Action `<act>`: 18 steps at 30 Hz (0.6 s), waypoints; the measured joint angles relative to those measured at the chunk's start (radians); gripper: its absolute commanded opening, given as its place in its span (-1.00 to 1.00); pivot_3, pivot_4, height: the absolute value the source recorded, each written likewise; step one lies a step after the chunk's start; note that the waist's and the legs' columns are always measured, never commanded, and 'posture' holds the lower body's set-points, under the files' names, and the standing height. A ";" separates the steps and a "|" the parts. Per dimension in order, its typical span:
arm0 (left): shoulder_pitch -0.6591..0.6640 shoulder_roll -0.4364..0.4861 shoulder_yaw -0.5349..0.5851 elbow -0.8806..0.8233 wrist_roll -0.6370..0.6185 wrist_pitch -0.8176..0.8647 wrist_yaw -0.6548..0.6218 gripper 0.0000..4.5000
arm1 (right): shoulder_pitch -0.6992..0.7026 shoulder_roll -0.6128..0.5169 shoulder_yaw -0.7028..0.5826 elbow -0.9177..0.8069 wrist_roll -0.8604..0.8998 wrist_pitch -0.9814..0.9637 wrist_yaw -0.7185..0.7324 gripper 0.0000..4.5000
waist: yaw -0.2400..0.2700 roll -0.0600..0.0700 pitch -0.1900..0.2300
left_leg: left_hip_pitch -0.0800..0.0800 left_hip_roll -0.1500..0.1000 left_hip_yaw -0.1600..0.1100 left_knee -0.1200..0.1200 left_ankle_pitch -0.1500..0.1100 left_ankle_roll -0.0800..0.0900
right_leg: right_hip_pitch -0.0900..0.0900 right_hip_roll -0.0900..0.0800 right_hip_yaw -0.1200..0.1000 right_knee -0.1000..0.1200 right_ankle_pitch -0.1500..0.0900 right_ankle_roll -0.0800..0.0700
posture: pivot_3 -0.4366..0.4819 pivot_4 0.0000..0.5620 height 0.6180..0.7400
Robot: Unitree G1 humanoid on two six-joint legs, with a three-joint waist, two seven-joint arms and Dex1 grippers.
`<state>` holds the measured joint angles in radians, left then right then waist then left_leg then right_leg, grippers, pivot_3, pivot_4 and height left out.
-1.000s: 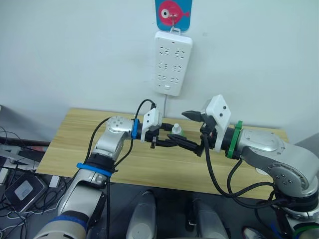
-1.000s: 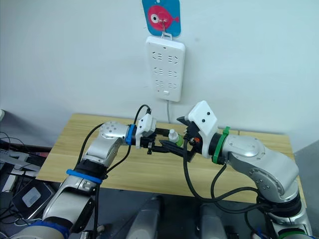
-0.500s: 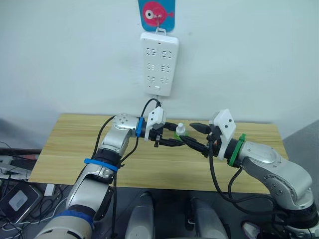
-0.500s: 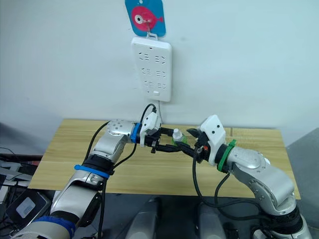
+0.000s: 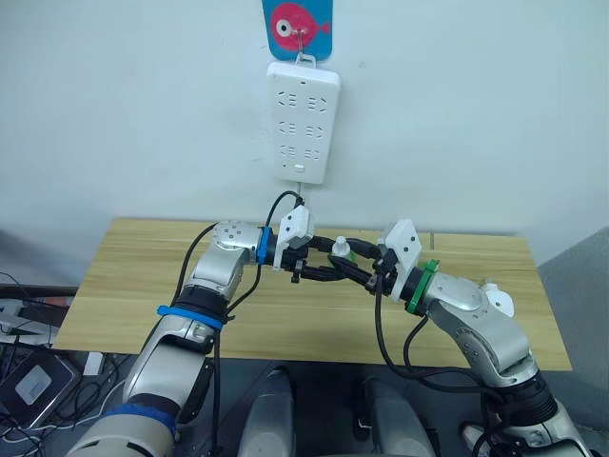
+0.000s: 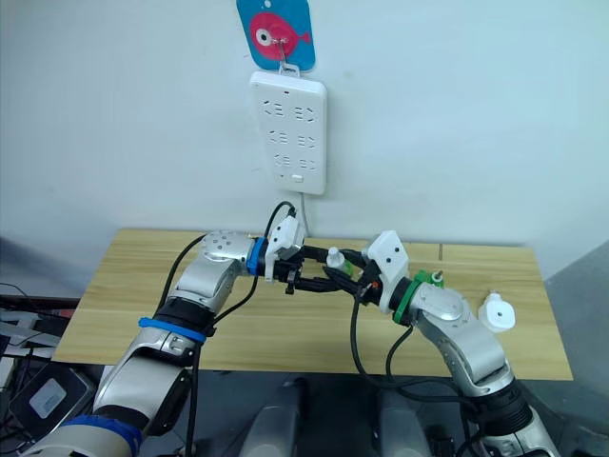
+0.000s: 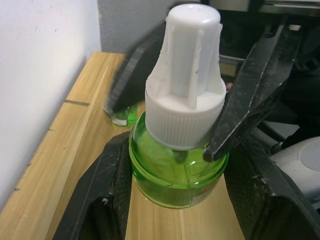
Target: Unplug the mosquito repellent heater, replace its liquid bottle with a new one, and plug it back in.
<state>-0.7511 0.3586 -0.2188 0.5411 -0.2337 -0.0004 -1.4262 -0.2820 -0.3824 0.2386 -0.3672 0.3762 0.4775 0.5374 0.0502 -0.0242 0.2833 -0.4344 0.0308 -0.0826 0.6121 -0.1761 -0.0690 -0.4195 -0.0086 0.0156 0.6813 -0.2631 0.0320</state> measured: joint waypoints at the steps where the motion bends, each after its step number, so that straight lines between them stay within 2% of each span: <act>1: 0.001 0.000 0.000 0.000 0.000 0.000 0.000 -0.01 | 0.001 0.001 -0.001 0.000 0.000 0.000 0.004 -0.51 | 0.000 0.000 0.000 | 0.000 0.000 0.000 0.000 0.000 0.000 | 0.000 0.000 0.000 0.000 0.000 0.000 | 0.45 -0.20 1.00; 13: 0.023 0.006 0.009 -0.044 -0.001 0.014 -0.005 -0.01 | -0.021 -0.006 -0.022 0.007 0.009 0.026 0.082 -0.51 | 0.001 0.000 0.000 | 0.000 0.000 0.000 0.000 0.000 0.000 | 0.000 0.000 0.000 0.000 0.001 -0.001 | 0.50 -0.16 1.00; 15: 0.041 0.011 0.010 -0.069 -0.002 0.014 -0.013 -0.01 | -0.058 -0.039 -0.015 0.033 0.012 0.027 0.160 -0.51 | 0.001 0.000 0.000 | 0.000 0.000 0.000 0.000 0.000 0.000 | 0.000 0.000 0.000 0.000 0.001 -0.002 | 0.55 -0.15 1.00; 18: 0.101 0.038 0.009 -0.155 -0.021 -0.012 -0.069 -0.01 | -0.174 -0.098 0.030 0.123 0.030 0.000 0.392 -0.51 | -0.003 0.000 0.000 | 0.001 0.001 0.000 0.000 0.000 0.000 | 0.001 0.000 0.000 0.001 0.002 -0.003 | 0.62 -0.14 1.00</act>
<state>-0.6499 0.3965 -0.2103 0.3860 -0.2548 -0.0127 -1.4947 -0.4563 -0.4805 0.2687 -0.2443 0.4062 0.4772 0.9297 0.0471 -0.0243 0.2835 -0.4329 0.0316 -0.0826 0.6122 -0.1761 -0.0688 -0.4188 -0.0083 0.0155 0.6818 -0.2615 0.0293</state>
